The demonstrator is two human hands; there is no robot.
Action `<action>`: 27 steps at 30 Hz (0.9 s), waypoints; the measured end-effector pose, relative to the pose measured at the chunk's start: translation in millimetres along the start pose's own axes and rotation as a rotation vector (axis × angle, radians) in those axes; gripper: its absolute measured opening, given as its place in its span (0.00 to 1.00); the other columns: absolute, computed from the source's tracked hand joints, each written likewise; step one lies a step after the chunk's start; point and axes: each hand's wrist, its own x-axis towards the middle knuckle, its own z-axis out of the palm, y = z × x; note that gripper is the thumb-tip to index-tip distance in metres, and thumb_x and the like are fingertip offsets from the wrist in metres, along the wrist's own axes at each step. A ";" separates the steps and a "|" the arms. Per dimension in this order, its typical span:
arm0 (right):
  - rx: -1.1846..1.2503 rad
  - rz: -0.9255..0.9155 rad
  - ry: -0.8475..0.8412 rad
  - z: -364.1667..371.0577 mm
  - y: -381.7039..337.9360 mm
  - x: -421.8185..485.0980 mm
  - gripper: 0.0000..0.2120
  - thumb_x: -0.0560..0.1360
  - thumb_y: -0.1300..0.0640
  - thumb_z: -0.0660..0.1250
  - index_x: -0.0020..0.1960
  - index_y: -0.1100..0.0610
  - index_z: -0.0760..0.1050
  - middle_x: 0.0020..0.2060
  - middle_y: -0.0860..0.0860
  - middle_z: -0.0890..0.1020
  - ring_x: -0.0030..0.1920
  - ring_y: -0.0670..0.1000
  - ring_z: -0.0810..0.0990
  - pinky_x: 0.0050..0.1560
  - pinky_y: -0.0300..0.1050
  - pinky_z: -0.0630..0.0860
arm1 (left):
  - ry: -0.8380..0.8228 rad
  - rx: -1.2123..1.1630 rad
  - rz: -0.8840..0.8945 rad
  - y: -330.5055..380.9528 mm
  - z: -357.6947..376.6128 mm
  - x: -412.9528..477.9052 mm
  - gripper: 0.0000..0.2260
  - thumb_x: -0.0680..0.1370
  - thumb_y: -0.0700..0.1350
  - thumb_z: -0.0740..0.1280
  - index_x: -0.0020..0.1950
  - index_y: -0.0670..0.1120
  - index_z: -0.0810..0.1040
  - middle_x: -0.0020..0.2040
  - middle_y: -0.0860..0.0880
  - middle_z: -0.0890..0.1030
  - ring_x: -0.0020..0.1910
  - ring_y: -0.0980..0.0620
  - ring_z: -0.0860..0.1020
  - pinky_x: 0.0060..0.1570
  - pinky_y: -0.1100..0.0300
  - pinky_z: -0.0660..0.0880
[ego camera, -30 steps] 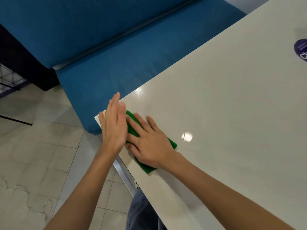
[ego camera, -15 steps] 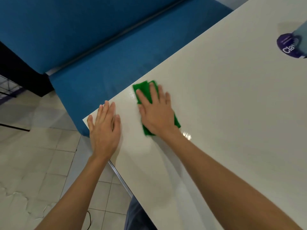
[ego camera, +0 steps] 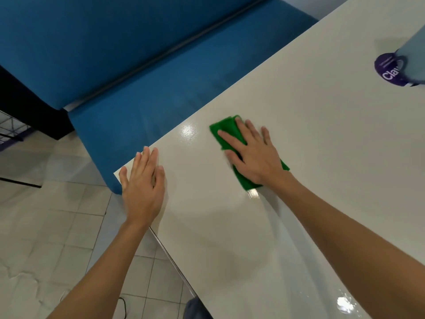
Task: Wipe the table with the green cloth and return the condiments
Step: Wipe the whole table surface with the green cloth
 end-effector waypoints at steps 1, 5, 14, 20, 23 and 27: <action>-0.001 0.066 0.015 1.7 -5.1 9.4 0.24 0.81 0.42 0.47 0.76 0.39 0.52 0.78 0.54 0.49 0.77 0.57 0.48 0.73 0.61 0.45 | -0.001 0.004 -0.001 0.1 -0.3 -0.5 0.21 0.84 0.52 0.51 0.77 0.51 0.62 0.78 0.52 0.60 0.77 0.55 0.54 0.74 0.48 0.43; 0.036 0.248 0.062 11.0 -49.5 31.4 0.24 0.81 0.45 0.47 0.77 0.44 0.53 0.77 0.59 0.50 0.76 0.61 0.47 0.73 0.60 0.44 | -0.009 0.020 -0.006 -1.0 -1.9 3.4 0.21 0.84 0.52 0.50 0.77 0.52 0.61 0.78 0.53 0.58 0.77 0.55 0.52 0.74 0.49 0.41; 0.080 -0.227 -0.011 24.4 -85.6 -81.4 0.22 0.80 0.45 0.51 0.74 0.41 0.60 0.76 0.54 0.58 0.76 0.57 0.56 0.73 0.58 0.52 | -0.044 0.056 0.032 -5.9 -3.9 0.7 0.22 0.84 0.51 0.48 0.78 0.49 0.59 0.78 0.50 0.58 0.78 0.53 0.53 0.74 0.47 0.42; 0.001 0.041 -0.049 -2.5 10.4 -55.7 0.25 0.79 0.41 0.43 0.75 0.37 0.53 0.77 0.51 0.53 0.76 0.56 0.53 0.73 0.60 0.48 | -0.033 0.073 0.034 -2.0 0.8 2.4 0.24 0.82 0.54 0.45 0.77 0.49 0.61 0.78 0.50 0.59 0.77 0.51 0.55 0.74 0.44 0.45; -0.008 0.215 0.010 -9.6 29.5 4.5 0.25 0.79 0.43 0.42 0.76 0.39 0.52 0.78 0.53 0.51 0.76 0.58 0.50 0.73 0.61 0.47 | -0.021 0.070 0.034 -2.9 1.9 4.2 0.24 0.82 0.54 0.46 0.77 0.49 0.61 0.78 0.50 0.60 0.77 0.51 0.55 0.74 0.45 0.44; 0.033 0.386 0.061 -1.4 -7.8 69.3 0.24 0.81 0.47 0.47 0.77 0.43 0.53 0.77 0.55 0.51 0.76 0.60 0.47 0.74 0.60 0.44 | -0.012 0.035 0.023 -1.1 3.4 1.7 0.24 0.82 0.54 0.47 0.77 0.50 0.62 0.78 0.52 0.59 0.77 0.53 0.54 0.74 0.46 0.42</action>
